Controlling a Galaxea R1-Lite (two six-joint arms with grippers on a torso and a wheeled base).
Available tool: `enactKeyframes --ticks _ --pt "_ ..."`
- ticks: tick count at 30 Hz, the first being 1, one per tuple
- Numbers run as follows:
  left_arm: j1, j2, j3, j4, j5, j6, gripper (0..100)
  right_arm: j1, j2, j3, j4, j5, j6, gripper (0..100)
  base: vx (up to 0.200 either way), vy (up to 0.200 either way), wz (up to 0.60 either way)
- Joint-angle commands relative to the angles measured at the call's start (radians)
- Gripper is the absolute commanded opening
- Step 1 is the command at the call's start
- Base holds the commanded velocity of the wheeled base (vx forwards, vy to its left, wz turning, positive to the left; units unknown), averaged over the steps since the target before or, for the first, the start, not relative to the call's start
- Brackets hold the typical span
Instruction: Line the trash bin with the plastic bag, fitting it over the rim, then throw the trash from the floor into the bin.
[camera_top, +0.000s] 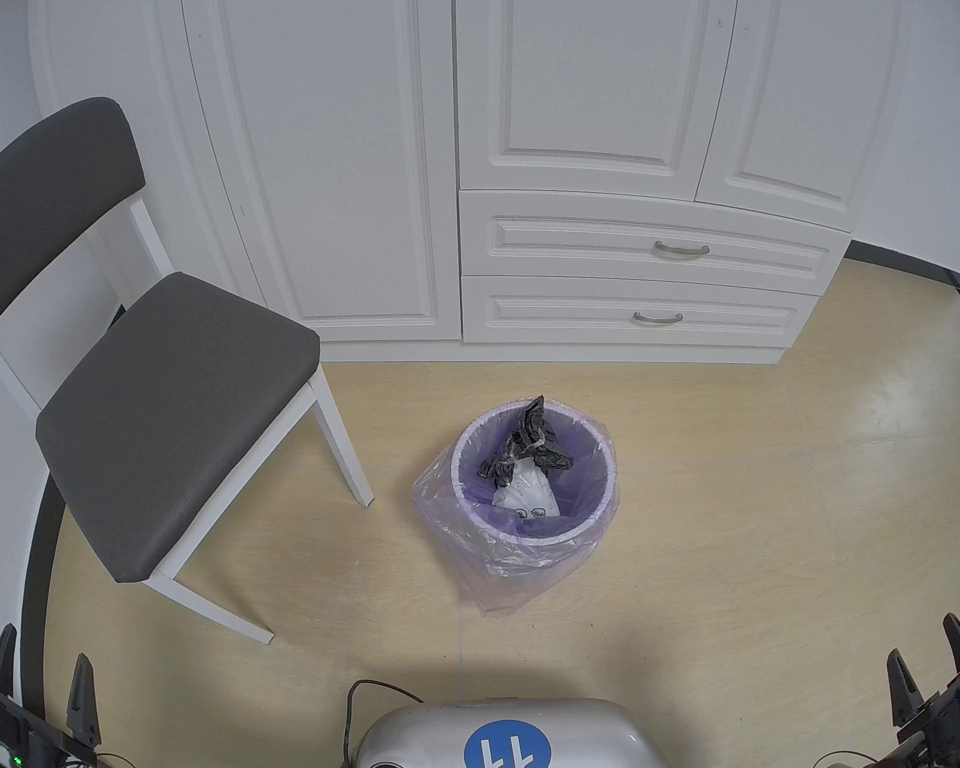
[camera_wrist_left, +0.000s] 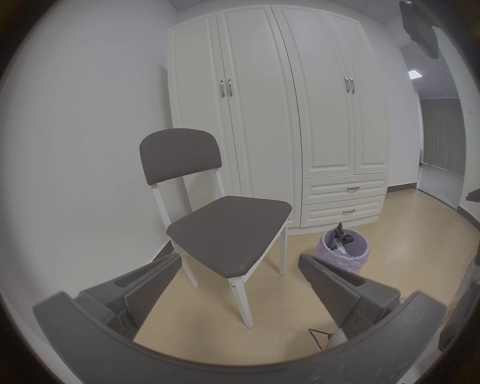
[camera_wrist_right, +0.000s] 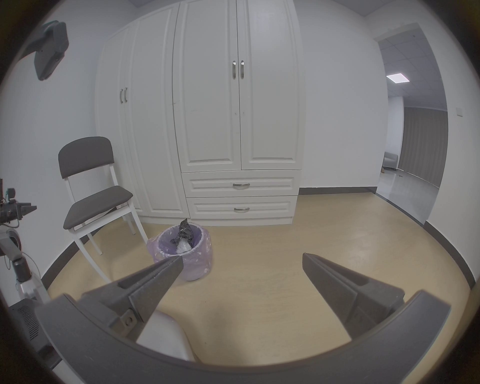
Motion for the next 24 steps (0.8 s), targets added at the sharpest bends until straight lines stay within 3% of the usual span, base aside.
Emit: enactKeyframes --ticks 1,4,6,11,14,24 --pt "0.0 -0.016 0.018 -0.008 -0.037 0.028 100 -0.002 -0.016 0.016 0.001 0.009 -0.022 100 0.0 0.0 0.0" --pt "0.0 -0.016 0.018 -0.002 -0.129 0.068 100 -0.002 -0.016 0.016 0.001 0.013 -0.02 100 0.0 0.0 0.0" --pt "0.0 -0.016 0.018 0.001 -0.142 0.065 100 -0.002 -0.016 0.018 0.001 0.015 -0.016 100 0.0 0.0 0.0" --pt "0.0 -0.016 0.01 0.017 -0.136 -0.068 100 0.002 -0.016 0.018 0.001 0.01 0.009 100 0.0 0.0 0.0" --pt "0.0 -0.016 0.018 0.061 -0.093 -0.124 100 0.002 -0.016 0.018 0.001 0.01 0.009 100 0.0 0.0 0.0" --pt "0.0 -0.016 0.018 0.061 -0.094 -0.102 100 0.002 -0.016 0.018 0.001 0.012 0.007 100 0.0 0.0 0.0"
